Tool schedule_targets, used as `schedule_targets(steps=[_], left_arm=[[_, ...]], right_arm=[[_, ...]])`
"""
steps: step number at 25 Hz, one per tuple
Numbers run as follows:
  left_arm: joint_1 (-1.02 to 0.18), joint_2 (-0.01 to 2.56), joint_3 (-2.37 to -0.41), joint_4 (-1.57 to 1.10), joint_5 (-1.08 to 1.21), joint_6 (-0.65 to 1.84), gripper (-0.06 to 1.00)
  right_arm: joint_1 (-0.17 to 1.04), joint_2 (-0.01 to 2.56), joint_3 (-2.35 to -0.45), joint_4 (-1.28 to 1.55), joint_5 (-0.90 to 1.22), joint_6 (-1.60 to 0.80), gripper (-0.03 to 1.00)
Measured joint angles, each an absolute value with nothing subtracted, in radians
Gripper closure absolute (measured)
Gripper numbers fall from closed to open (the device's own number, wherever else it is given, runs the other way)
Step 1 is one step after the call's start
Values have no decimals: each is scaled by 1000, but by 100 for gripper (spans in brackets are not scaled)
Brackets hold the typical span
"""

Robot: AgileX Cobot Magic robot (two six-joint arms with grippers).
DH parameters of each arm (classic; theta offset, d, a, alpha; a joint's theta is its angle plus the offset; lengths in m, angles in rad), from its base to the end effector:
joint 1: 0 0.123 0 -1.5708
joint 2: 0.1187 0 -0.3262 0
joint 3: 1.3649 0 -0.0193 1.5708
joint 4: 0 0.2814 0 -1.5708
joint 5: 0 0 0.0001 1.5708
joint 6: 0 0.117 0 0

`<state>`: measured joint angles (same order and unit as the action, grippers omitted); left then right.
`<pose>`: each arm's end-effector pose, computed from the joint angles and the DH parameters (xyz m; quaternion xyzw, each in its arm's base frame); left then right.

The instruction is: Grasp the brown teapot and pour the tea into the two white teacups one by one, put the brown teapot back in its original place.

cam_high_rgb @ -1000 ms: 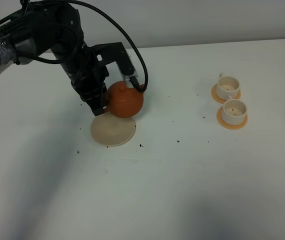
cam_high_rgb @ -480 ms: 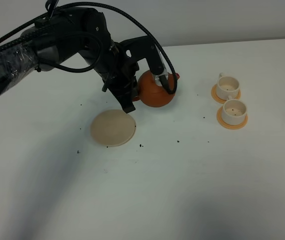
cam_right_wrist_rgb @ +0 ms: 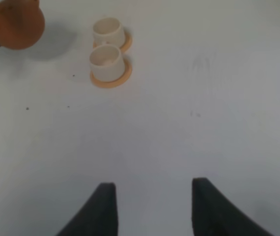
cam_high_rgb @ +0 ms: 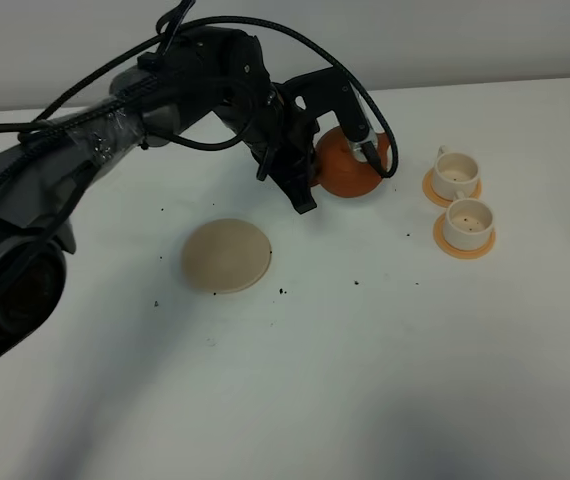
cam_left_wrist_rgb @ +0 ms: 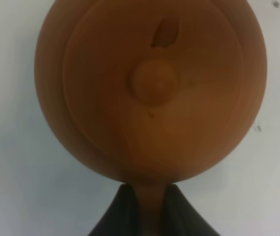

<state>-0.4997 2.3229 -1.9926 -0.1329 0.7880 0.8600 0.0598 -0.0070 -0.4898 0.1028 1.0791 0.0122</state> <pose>0.5104 -0.2912 0.1844 0.5792 0.7684 -0.0093 0.2721 0.0019 0.0107 0.2754 -0.0228 0.8574 0.0697 0.5094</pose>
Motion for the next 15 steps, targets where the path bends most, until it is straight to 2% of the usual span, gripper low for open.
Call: schedule_targets(steps=[8,15], left_arm=[[-538,2464,-2201,-53,804,852,82],[-559,2536,-2281,49,810,852,82]], right_arm=[[60,-7,-490,103,1079,12,60],[60,-7,-490,103,1079,12,60]])
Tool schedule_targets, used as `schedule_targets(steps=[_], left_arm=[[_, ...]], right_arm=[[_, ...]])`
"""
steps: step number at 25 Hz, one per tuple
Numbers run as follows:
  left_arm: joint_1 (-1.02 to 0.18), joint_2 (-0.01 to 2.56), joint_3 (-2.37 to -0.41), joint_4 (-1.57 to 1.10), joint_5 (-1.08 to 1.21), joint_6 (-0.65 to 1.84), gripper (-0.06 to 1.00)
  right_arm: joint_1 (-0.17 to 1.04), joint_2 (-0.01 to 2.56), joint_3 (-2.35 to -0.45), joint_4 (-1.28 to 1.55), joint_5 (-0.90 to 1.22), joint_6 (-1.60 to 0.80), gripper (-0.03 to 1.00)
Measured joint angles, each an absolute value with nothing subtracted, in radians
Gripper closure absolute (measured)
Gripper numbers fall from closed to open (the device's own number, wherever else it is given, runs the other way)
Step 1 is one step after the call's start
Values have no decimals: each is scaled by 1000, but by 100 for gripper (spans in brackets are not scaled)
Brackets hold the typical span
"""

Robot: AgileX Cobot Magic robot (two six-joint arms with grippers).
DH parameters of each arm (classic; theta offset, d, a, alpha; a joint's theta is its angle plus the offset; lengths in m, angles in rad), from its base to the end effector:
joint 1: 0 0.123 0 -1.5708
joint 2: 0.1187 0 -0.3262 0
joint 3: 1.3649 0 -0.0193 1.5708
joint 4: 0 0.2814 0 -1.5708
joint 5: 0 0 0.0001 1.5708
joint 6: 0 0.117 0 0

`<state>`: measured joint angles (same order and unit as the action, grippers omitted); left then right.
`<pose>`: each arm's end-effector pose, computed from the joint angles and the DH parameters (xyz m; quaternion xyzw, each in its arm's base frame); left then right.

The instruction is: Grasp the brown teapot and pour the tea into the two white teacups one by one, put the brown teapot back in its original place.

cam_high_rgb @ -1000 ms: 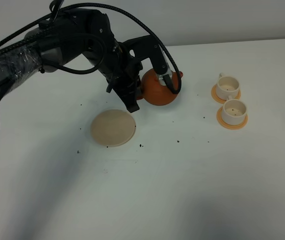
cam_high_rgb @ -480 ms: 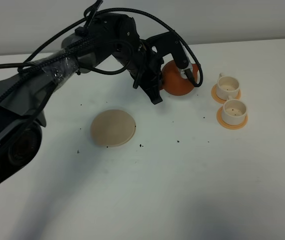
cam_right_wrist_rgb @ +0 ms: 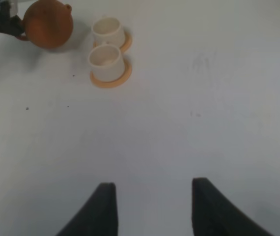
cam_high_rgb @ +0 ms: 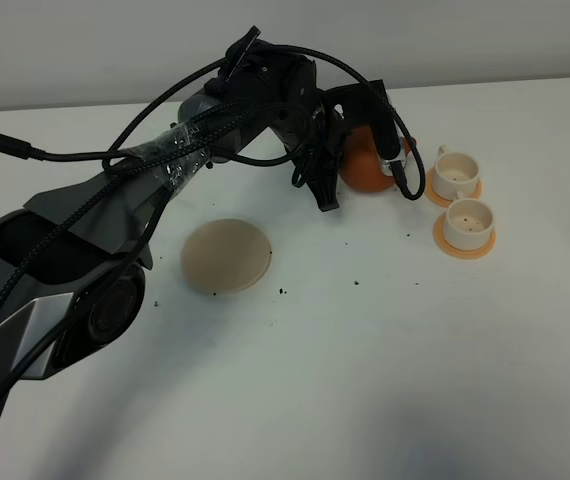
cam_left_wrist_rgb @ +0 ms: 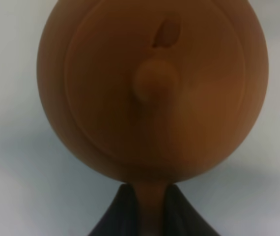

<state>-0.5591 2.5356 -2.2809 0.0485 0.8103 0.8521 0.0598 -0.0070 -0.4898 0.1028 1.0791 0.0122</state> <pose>0.5398 -0.3329 0.1509 0.6283 0.7208 0.0641 0.2858 0.0019 0.0107 0.2754 -0.0228 0.8574 0.0697 0.5094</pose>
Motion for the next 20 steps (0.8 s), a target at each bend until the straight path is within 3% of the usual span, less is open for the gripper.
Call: schedule_targets(steps=[20], left_arm=[[-587,2537,-2291,118,766,771,82]], right_arm=[[60,-7,-490,103,1079,12,60]])
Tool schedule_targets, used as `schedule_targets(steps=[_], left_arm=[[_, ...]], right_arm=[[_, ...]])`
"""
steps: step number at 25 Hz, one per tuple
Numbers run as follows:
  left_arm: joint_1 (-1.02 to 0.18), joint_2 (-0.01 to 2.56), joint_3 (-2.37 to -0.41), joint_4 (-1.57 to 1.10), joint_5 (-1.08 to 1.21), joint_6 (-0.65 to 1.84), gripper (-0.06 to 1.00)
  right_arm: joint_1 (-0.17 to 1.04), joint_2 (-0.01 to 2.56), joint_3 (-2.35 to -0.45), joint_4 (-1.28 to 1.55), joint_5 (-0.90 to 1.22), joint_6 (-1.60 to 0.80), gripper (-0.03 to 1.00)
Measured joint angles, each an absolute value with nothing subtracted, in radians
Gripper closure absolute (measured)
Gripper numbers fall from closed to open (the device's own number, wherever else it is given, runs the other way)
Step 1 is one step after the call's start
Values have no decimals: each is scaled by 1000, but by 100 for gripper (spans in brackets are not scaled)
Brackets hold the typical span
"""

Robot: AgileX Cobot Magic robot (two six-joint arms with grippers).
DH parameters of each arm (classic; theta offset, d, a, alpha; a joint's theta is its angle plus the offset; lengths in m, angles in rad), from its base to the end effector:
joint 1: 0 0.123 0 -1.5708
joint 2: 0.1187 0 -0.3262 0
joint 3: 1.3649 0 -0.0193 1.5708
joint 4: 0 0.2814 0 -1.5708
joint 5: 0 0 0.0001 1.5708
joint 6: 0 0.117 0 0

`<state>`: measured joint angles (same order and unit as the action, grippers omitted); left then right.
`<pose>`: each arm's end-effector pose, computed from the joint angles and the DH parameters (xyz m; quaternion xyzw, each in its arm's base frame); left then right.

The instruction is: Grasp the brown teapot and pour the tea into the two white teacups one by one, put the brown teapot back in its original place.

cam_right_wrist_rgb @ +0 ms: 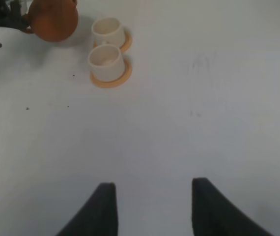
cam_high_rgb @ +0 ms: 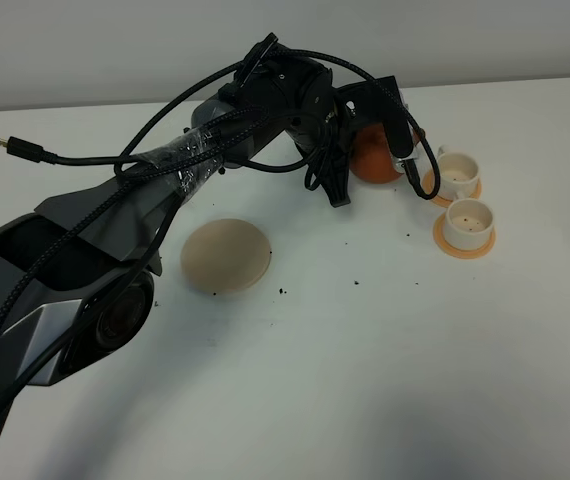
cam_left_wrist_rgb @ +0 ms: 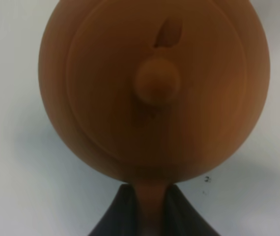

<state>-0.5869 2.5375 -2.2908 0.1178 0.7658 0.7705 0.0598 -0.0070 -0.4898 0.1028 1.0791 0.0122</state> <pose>0.5380 -0.3464 0.1566 0.6156 0.7198 0.0810 0.3105 0.0019 0.0107 0.2754 -0.0228 0.8574 0.0697 0.5094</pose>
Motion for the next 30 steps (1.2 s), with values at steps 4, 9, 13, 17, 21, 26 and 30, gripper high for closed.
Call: schedule_targets(steps=[4,9,13,17,21,26,30], left_arm=[[-587,2537,-2316,118,786,752,82],[-587,2537,-2354,142,803,750,82],[-587,2537,-2365,166,805,750,82],[-587,2537,-2365,168,796,768,82],[-587,2539,-2365,166,775,778,82],[-587,2555,-2365,165,754,778,82],[-594,2570,-2365,165,737,778,82]], right_arm=[[60,-7,-490,103,1079,12,60],[60,-7,-490,103,1079,12,60],[60,-7,-490,103,1079,12,60],[60,-7,-490,103,1079,12,60],[60,-7,-490,103,1079,12,60],[60,-7,-490,103,1079,12,60],[60,-7,-490,103,1079,12,60]])
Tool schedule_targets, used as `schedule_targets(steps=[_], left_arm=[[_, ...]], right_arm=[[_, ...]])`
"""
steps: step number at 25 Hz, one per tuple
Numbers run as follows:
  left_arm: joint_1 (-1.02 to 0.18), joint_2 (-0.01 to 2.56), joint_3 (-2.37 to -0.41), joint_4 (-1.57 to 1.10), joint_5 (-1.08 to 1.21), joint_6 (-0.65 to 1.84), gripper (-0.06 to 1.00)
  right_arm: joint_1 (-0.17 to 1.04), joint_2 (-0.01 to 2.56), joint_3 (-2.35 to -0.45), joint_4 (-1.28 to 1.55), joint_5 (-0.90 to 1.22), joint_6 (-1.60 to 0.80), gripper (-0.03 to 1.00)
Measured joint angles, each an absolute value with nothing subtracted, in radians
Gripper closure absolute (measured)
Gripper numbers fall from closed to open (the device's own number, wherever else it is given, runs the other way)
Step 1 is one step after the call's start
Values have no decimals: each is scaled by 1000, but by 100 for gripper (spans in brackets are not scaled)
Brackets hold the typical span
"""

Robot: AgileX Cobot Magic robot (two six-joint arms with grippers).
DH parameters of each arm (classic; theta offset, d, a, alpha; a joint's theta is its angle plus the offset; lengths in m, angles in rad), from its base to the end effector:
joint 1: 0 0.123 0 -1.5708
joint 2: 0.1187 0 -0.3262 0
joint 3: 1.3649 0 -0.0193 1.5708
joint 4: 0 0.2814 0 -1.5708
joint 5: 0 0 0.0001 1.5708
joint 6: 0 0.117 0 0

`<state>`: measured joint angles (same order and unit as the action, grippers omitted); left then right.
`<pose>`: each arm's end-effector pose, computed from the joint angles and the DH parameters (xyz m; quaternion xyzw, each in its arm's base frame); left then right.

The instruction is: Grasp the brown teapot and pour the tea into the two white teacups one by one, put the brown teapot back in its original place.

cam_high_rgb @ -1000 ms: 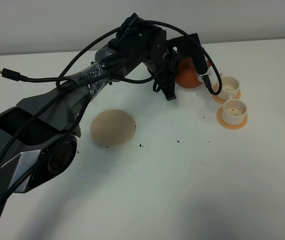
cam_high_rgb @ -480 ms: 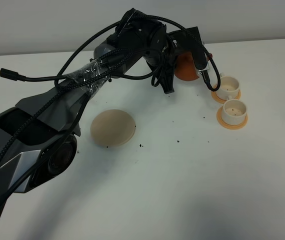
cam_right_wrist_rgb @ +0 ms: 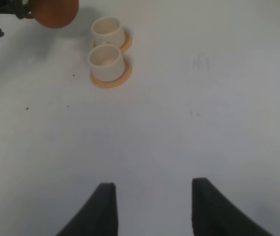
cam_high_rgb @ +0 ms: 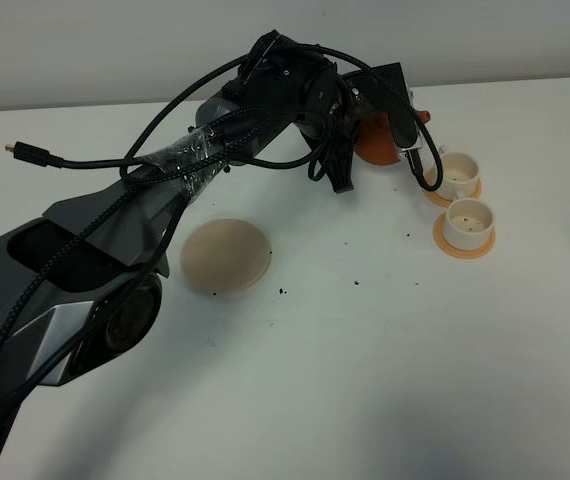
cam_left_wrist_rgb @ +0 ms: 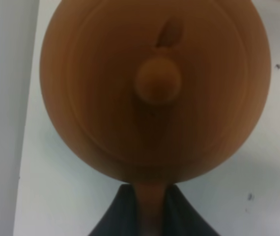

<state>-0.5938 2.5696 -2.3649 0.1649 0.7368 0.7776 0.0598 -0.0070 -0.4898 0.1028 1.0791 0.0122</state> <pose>0.5475 -0.3540 0.1648 0.6202 0.6985 0.1050 0.3412 0.0019 0.0107 0.2754 -0.0228 0.8574 0.0697 0.5094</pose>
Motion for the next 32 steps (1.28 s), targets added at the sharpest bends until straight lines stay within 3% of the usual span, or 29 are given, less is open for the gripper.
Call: schedule_targets(steps=[32], left_arm=[[-627,2577,-2365,222,692,780,82]], right_arm=[[60,-7,-490,103,1079,13,60]])
